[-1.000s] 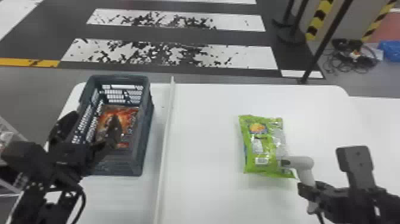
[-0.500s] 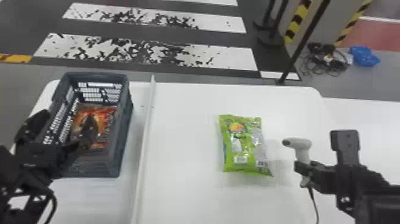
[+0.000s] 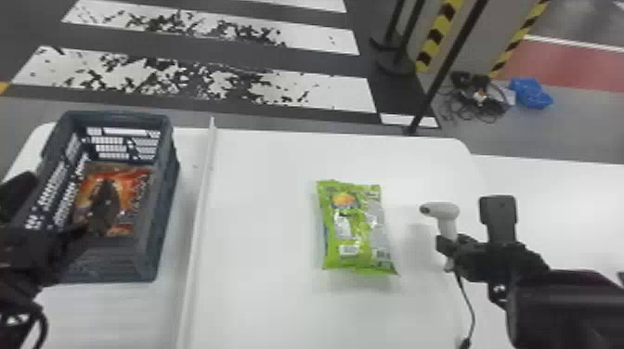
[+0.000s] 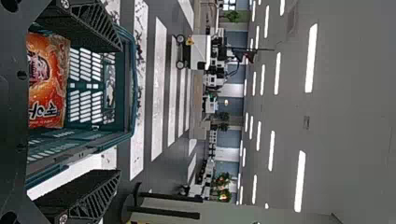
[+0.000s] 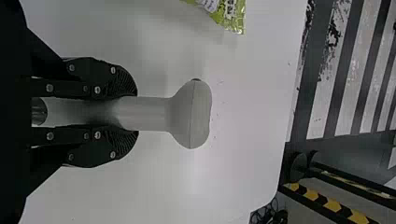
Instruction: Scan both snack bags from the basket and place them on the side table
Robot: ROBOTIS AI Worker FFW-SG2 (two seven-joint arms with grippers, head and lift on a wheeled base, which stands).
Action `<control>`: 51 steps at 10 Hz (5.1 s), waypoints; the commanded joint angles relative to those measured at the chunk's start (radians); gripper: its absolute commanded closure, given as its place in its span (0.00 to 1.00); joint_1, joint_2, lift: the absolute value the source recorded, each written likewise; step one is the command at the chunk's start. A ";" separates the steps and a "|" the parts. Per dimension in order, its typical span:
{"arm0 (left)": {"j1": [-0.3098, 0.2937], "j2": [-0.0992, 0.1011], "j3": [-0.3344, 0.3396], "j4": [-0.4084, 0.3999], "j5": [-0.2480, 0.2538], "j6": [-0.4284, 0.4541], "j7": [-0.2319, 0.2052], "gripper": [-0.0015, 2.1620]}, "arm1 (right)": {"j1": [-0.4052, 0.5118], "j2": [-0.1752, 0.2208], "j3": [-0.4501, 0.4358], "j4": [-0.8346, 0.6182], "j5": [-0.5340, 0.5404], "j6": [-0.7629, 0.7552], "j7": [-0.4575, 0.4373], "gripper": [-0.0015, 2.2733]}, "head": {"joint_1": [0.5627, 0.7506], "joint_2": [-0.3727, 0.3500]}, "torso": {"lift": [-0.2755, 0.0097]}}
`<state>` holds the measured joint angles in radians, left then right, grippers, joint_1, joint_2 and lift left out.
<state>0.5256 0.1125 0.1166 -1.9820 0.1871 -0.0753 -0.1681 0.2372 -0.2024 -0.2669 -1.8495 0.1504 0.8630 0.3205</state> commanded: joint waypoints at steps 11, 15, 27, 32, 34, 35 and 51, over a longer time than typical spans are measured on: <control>-0.010 0.004 -0.003 0.011 0.000 0.001 0.001 0.03 | 0.008 -0.009 0.017 0.012 0.018 -0.017 -0.028 0.03 | 0.70 0.23 | 0.70; -0.010 0.004 -0.003 0.009 0.000 0.004 -0.001 0.03 | 0.088 0.003 -0.037 -0.201 -0.206 0.121 0.032 0.04 | 0.70 0.28 | 0.70; -0.009 0.004 -0.005 0.011 -0.002 0.010 -0.001 0.03 | -0.088 0.003 0.064 0.081 -0.313 0.213 0.252 0.34 | 0.70 0.51 | 0.70; -0.004 0.004 -0.002 0.009 -0.002 0.010 -0.001 0.03 | -0.078 0.003 0.005 0.064 -0.377 0.250 0.284 0.99 | 0.70 0.52 | 0.70; -0.001 0.004 0.000 0.009 -0.002 0.010 0.001 0.03 | -0.042 0.005 -0.063 -0.034 -0.448 0.265 0.284 0.99 | 0.70 0.52 | 0.70; -0.001 0.004 0.000 0.009 -0.002 0.010 -0.001 0.03 | -0.032 0.009 -0.110 -0.093 -0.486 0.293 0.284 0.99 | 0.70 0.51 | 0.70; -0.016 0.007 -0.009 0.023 -0.002 0.013 -0.001 0.03 | -0.279 -0.083 -0.569 0.411 -0.514 -0.020 -0.126 0.96 | 0.70 0.03 | 0.70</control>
<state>0.5125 0.1196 0.1095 -1.9629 0.1848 -0.0618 -0.1687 -0.0453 -0.2843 -0.8359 -1.4598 -0.3688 0.8666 0.1982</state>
